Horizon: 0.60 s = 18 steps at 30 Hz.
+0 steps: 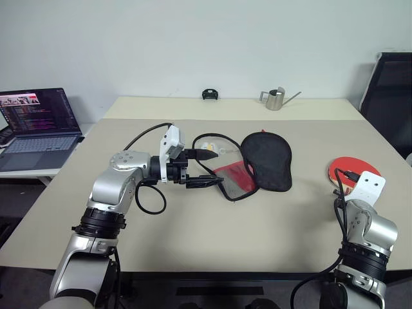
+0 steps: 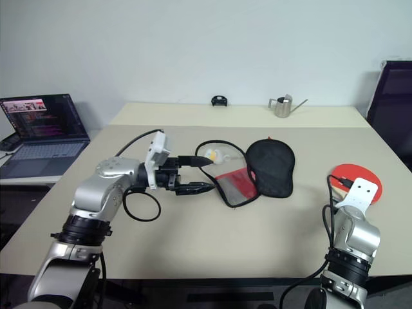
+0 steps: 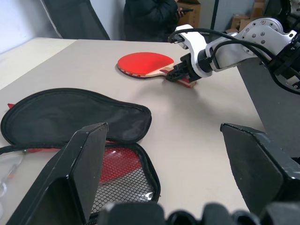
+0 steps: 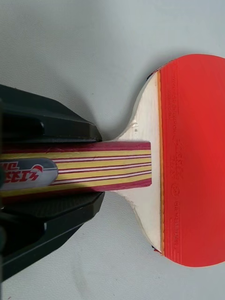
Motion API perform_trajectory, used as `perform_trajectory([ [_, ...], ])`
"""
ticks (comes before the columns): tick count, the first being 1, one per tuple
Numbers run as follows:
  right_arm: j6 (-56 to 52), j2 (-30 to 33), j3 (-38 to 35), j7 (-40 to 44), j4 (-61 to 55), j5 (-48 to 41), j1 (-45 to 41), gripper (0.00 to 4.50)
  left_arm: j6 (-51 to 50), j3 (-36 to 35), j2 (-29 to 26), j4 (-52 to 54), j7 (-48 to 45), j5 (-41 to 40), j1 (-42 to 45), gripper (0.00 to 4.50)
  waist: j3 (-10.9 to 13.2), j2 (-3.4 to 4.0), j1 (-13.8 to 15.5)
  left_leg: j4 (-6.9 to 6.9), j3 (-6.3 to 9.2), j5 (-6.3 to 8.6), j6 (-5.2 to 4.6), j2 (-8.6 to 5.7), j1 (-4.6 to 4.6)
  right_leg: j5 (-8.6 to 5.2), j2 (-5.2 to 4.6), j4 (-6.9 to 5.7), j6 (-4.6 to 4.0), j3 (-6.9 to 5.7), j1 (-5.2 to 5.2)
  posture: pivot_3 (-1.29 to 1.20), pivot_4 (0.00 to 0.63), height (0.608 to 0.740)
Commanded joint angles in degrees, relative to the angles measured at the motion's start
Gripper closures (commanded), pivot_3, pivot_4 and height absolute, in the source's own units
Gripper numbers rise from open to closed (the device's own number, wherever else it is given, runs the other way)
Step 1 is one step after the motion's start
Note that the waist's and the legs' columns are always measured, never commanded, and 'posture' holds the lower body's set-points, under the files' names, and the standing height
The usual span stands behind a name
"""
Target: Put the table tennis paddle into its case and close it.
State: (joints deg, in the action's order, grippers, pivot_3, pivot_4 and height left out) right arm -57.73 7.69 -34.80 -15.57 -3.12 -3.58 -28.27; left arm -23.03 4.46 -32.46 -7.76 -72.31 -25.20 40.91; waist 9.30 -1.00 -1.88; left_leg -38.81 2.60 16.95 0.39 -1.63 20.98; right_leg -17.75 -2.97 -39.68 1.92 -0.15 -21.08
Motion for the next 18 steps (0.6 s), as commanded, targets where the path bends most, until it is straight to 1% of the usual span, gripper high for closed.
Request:
perform_trajectory([
  [1,1.90,0.39,-0.45,-1.04,1.33,-0.48,0.00,3.38,1.12,-1.65,-0.86,1.26,0.21,-0.21,0.47,0.29,0.00,0.00,0.00,0.01,0.00,0.00,0.00,0.00,0.00,0.00,0.00,0.01,0.00,0.00,0.00,0.00,0.150,0.740],
  [7,5.47,2.44,3.51,0.24,-0.46,-0.41,-2.19,3.38,1.38,-2.83,-2.18,0.69,0.78,-0.10,0.11,0.29,0.07,0.04,-0.16,0.04,-0.02,0.00,0.00,0.00,0.02,0.06,0.00,0.15,0.03,0.05,-0.01,0.00,0.150,0.740],
  [9,6.63,2.96,5.37,0.64,-1.70,-0.26,-3.18,3.38,1.46,-3.28,-2.78,0.53,1.09,-0.12,-0.21,0.29,0.25,0.31,-0.17,0.05,-0.07,0.00,-0.01,-0.02,0.11,0.07,0.01,0.15,0.05,0.12,-0.14,0.00,0.150,0.740],
  [12,7.32,3.25,9.17,1.96,-4.15,-0.09,-4.76,3.38,1.23,-4.22,-3.49,0.74,1.72,-0.33,-0.94,0.29,0.31,0.44,-0.33,0.13,-0.13,-0.01,0.00,0.04,0.48,0.05,0.09,0.02,0.00,0.22,-0.67,0.00,0.150,0.740],
  [14,6.69,2.78,11.95,3.00,-5.76,-0.32,-5.84,3.38,0.95,-4.89,-3.87,1.16,2.14,-0.55,-1.59,0.29,0.32,0.45,-0.50,0.10,-0.18,-0.05,0.06,0.12,1.07,0.01,0.16,-0.17,-0.07,0.28,-1.30,0.00,0.150,0.740],
  [18,4.13,1.50,16.77,5.42,-7.82,-1.51,-7.57,3.38,0.67,-5.68,-4.75,1.93,2.69,-0.79,-2.93,0.29,0.32,0.45,-0.78,0.20,-0.25,-0.06,0.09,0.20,1.36,-0.05,0.19,0.00,-0.13,0.28,-1.54,0.00,0.150,0.740],
])
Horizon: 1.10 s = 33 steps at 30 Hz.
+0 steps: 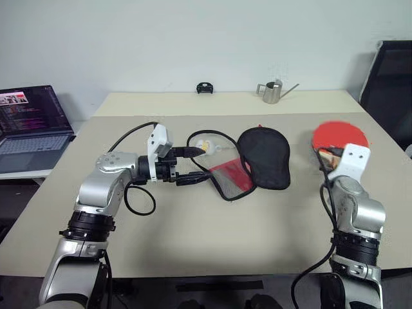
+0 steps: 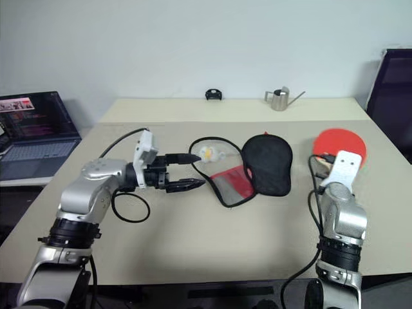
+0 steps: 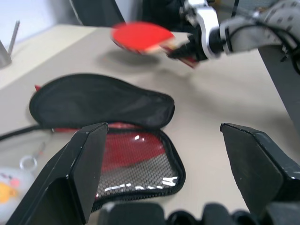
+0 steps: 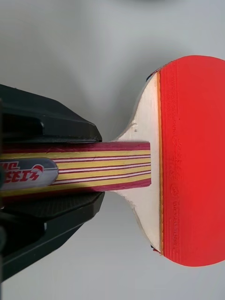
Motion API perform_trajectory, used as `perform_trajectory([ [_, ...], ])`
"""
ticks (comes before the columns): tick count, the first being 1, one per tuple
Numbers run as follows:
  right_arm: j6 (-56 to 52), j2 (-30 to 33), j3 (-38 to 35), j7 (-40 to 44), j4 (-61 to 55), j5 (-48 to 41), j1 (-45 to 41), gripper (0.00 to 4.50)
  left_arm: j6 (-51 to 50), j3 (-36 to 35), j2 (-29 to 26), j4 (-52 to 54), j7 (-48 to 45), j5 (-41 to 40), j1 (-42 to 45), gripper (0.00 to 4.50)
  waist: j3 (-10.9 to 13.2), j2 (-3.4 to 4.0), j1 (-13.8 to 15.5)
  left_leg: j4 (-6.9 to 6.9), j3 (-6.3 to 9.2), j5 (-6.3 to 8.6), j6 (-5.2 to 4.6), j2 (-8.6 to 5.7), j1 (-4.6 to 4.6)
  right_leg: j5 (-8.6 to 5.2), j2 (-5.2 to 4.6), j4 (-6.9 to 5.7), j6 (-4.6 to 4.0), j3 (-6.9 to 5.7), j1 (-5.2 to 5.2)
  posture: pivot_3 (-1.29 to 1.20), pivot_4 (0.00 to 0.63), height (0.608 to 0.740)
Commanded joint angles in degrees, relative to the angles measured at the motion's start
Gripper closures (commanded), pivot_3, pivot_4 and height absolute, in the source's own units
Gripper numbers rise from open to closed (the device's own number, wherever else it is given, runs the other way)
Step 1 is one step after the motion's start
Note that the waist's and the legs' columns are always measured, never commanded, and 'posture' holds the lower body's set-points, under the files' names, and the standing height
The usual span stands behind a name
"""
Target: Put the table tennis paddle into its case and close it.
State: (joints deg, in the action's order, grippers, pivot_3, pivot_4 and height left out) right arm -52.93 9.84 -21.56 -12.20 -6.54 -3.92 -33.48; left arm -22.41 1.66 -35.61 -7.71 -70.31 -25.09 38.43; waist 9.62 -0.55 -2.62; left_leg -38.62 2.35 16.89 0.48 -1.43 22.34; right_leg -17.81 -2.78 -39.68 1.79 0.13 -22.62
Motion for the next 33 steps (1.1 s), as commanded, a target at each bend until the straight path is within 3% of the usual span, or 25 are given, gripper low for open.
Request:
perform_trajectory([
  [1,-1.52,-1.27,5.26,2.73,-4.96,-1.51,-2.96,3.38,-0.11,-3.26,-1.98,2.11,0.90,-1.01,-0.92,0.29,0.00,0.00,-0.13,-0.03,-0.01,-0.01,0.01,0.00,0.19,0.00,0.00,0.01,0.00,0.01,-0.17,0.00,0.150,0.740],
  [6,-3.87,-4.07,8.98,4.37,-3.50,-2.73,-5.68,3.38,-0.50,-4.40,-3.00,2.88,1.65,-1.15,-2.34,0.29,0.00,0.00,-0.27,-0.12,-0.07,-0.11,0.18,-0.01,0.58,0.00,-0.02,-0.18,0.00,0.07,-0.64,0.00,0.150,0.740],
  [15,3.15,-7.43,10.93,4.17,9.80,-1.74,-10.23,3.38,-1.18,-4.74,-3.11,4.81,2.80,-1.50,-3.73,0.29,0.00,0.00,-0.31,-0.16,-0.08,-0.11,0.20,-0.02,0.57,0.01,-0.03,-0.21,0.00,0.07,-0.64,0.00,0.150,0.740],
  [33,6.65,-8.97,15.31,5.01,14.84,-0.30,-8.08,3.38,-1.52,-4.73,-3.25,5.53,3.46,-1.74,-4.13,0.29,0.00,0.00,-0.62,-0.17,-0.13,-0.13,0.22,-0.02,0.55,0.01,-0.03,-0.26,0.00,0.13,-0.67,0.00,0.150,0.740],
])
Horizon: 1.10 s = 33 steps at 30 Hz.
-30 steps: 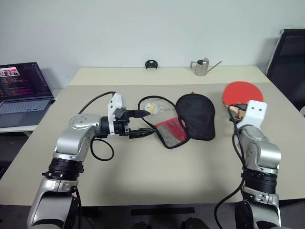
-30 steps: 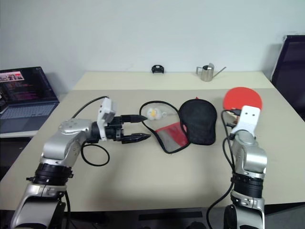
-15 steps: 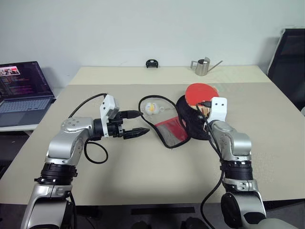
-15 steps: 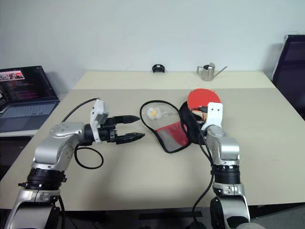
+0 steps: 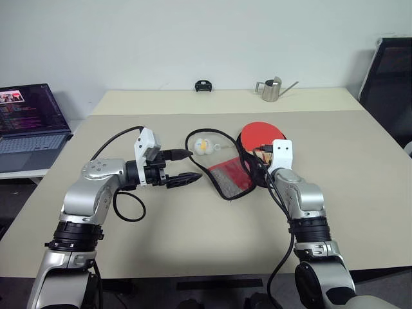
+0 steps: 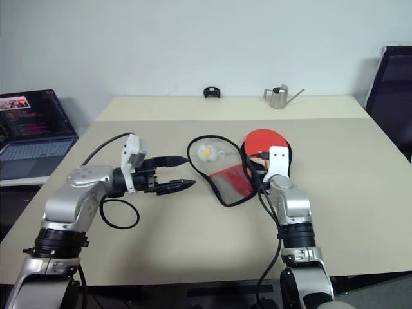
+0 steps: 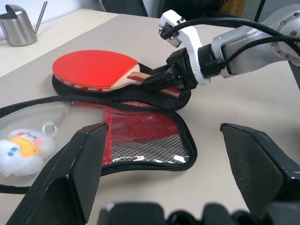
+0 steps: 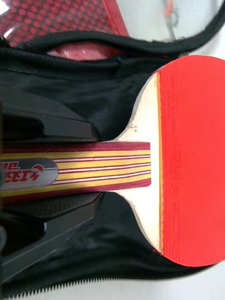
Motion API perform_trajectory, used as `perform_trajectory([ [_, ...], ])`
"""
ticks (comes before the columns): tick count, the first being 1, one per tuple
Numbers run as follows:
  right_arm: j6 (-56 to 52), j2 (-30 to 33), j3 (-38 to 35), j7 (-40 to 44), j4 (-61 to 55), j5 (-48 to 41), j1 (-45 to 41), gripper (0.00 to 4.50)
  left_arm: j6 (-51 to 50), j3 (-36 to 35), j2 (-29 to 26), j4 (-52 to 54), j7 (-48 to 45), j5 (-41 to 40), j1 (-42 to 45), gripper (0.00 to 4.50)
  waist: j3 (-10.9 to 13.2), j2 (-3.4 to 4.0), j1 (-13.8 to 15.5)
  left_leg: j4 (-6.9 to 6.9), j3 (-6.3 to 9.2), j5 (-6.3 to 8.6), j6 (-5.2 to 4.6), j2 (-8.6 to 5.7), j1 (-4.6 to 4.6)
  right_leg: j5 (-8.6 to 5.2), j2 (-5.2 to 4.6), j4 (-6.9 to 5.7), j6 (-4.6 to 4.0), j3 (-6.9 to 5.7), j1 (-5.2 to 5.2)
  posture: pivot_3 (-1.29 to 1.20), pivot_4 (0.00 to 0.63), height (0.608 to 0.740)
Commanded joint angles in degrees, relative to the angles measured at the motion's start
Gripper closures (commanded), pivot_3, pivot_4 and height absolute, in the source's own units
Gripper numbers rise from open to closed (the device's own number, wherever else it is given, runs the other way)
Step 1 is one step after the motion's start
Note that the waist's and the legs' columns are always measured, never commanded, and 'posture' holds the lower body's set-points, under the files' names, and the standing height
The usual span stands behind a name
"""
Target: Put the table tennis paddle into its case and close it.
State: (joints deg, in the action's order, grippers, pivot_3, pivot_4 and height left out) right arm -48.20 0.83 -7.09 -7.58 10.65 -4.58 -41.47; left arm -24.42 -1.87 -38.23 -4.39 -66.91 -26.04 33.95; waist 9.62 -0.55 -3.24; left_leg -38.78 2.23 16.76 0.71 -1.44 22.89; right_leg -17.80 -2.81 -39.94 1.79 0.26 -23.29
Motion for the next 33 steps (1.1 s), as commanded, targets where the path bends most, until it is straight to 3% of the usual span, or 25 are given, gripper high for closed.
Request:
perform_trajectory([
  [1,1.80,0.09,0.85,0.36,-2.26,0.40,0.10,3.38,0.51,-1.17,-0.60,2.20,0.07,-0.77,0.36,0.29,0.00,0.00,0.00,0.00,0.00,0.00,0.00,0.00,0.00,0.00,0.00,0.00,0.00,0.00,0.00,0.00,0.150,0.740],
  [12,0.26,0.61,1.33,0.43,-1.36,1.03,0.66,3.38,0.60,-1.02,-0.30,2.07,0.08,-0.78,0.44,0.29,0.00,0.00,0.00,-0.01,0.00,0.00,0.00,0.00,-0.01,0.00,0.00,-0.02,0.00,0.00,0.00,0.00,0.150,0.740],
  [13,0.32,0.49,1.23,0.36,-1.51,0.95,0.70,2.65,0.58,-1.03,-0.30,2.08,0.08,-0.79,0.42,0.29,0.00,0.00,0.00,-0.01,0.00,0.00,0.01,0.00,-0.01,0.00,0.00,-0.02,0.00,0.00,0.00,0.00,0.150,0.740],
  [15,0.16,0.30,1.15,0.26,-2.04,0.81,0.73,2.14,0.56,-1.06,-0.36,2.17,0.05,-0.81,0.32,0.29,0.00,0.00,0.00,-0.02,-0.01,0.00,0.01,0.00,-0.01,0.00,0.00,-0.02,0.00,0.00,0.00,0.00,0.150,0.740],
  [21,-0.39,0.26,1.35,-0.09,-5.64,0.98,0.83,0.03,0.54,-1.15,-0.53,2.28,0.03,-0.80,-0.01,0.29,0.00,0.00,0.01,-0.04,-0.01,-0.01,0.01,0.00,-0.02,0.00,0.00,-0.05,0.00,0.01,0.00,0.00,0.150,0.740],
  [25,-2.83,-1.01,-0.73,-0.05,-12.30,-1.25,1.93,0.03,0.62,-1.37,-0.67,2.14,0.26,-0.68,-0.27,0.29,0.00,0.00,0.03,-0.04,0.00,-0.01,0.01,0.00,-0.02,0.00,0.00,-0.06,0.00,0.01,0.00,0.00,0.150,0.740],
  [28,-5.03,0.94,1.03,4.48,-21.51,-3.15,4.46,0.03,1.16,-2.11,-0.76,1.04,1.37,-0.12,-0.62,0.29,0.00,0.00,0.05,-0.04,0.00,-0.01,0.01,0.00,-0.01,0.00,0.00,-0.05,0.00,0.01,0.00,0.00,0.150,0.740],
  [33,-9.72,9.54,1.97,15.39,-27.75,-7.93,7.40,0.03,3.48,-2.93,-0.06,-2.62,5.15,2.01,-1.36,0.29,-0.01,-0.01,0.22,-0.07,0.01,0.08,-0.15,0.00,-0.03,0.00,0.01,-0.06,0.00,0.00,0.02,0.00,0.150,0.740],
])
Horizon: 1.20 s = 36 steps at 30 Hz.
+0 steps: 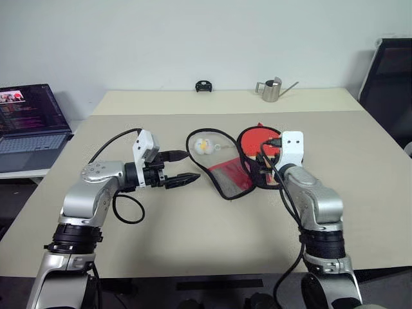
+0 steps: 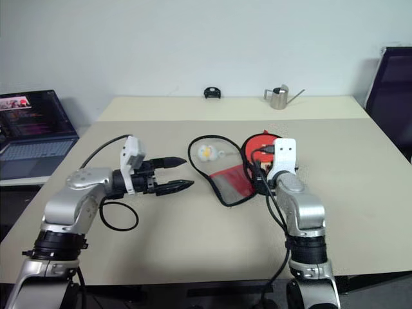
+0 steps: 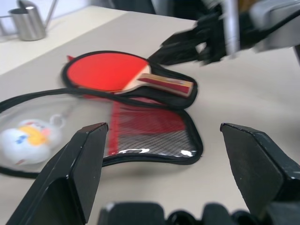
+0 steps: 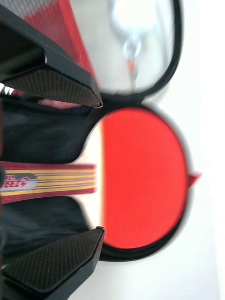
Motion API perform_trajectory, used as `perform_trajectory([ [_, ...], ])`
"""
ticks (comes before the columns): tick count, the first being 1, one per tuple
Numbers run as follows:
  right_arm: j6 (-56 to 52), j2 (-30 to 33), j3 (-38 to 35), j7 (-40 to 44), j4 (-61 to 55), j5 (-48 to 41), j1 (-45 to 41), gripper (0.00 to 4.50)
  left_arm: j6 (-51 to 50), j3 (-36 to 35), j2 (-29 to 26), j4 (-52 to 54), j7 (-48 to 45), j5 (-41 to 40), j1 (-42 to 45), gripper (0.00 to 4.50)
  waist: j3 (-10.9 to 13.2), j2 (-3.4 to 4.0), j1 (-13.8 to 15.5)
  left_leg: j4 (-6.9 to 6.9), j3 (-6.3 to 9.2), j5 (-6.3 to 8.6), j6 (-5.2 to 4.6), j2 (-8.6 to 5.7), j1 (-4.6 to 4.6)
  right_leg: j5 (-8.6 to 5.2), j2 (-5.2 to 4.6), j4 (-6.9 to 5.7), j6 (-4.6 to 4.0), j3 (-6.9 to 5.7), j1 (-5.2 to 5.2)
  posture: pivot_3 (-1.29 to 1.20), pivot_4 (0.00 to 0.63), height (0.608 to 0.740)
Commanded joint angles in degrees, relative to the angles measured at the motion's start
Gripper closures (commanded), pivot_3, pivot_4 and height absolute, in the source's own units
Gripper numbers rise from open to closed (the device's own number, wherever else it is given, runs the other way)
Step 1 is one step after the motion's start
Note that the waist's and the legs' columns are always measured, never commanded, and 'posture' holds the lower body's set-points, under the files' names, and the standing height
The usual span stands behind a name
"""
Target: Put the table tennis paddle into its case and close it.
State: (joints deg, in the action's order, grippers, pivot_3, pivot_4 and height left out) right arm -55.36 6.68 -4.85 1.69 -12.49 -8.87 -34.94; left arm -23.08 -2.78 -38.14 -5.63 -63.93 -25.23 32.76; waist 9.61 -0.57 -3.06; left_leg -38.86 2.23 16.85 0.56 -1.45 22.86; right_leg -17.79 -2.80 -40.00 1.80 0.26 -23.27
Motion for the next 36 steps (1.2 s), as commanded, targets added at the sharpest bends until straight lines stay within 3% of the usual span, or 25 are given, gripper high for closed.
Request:
perform_trajectory([
  [1,-3.30,5.70,-0.94,8.76,-5.35,-5.31,1.23,0.03,2.73,-1.91,-0.05,-2.23,2.78,1.77,-0.38,0.29,0.00,0.00,0.09,0.00,0.00,0.01,-0.02,0.00,-0.02,0.00,0.00,-0.01,0.00,0.00,0.02,0.00,0.150,0.740],
  [6,-6.37,17.77,-4.09,21.80,-7.56,-13.38,1.40,0.03,5.77,-1.12,0.00,-7.17,5.96,5.52,-0.41,0.29,0.00,-0.01,0.23,-0.03,0.00,0.04,-0.07,0.00,0.00,0.00,0.00,0.01,0.00,-0.01,0.03,0.00,0.150,0.740],
  [11,-2.14,29.87,-4.32,33.19,-7.21,-16.46,2.10,0.03,8.08,-0.26,0.20,-11.85,7.76,8.93,0.17,0.29,0.00,-0.02,0.30,-0.03,0.00,0.05,-0.08,0.00,0.00,0.00,0.00,0.03,0.00,-0.03,0.04,0.00,0.150,0.740],
  [16,1.76,36.29,-4.79,39.99,-5.33,-18.24,1.33,0.03,9.41,0.31,1.14,-14.29,7.89,10.33,1.09,0.29,0.01,-0.04,0.49,-0.04,0.00,0.05,-0.09,0.01,0.01,0.00,-0.01,0.03,0.00,-0.04,0.06,0.00,0.150,0.740],
  [24,6.00,40.64,-4.26,43.39,-3.38,-17.69,1.25,0.03,11.77,1.72,3.17,-18.33,9.01,13.05,2.21,0.29,0.00,-0.06,1.10,-0.07,0.00,0.05,-0.08,0.00,0.01,0.00,-0.02,0.02,0.00,-0.04,0.06,0.00,0.150,0.740],
  [36,5.30,44.32,-9.11,44.97,-7.00,-21.53,5.94,0.03,18.99,3.83,11.19,-36.47,11.23,17.42,12.54,0.29,-0.01,-0.16,1.61,-0.13,0.02,0.04,-0.08,-0.02,0.07,0.01,-0.06,0.02,0.01,-0.15,0.08,0.00,0.150,0.740],
])
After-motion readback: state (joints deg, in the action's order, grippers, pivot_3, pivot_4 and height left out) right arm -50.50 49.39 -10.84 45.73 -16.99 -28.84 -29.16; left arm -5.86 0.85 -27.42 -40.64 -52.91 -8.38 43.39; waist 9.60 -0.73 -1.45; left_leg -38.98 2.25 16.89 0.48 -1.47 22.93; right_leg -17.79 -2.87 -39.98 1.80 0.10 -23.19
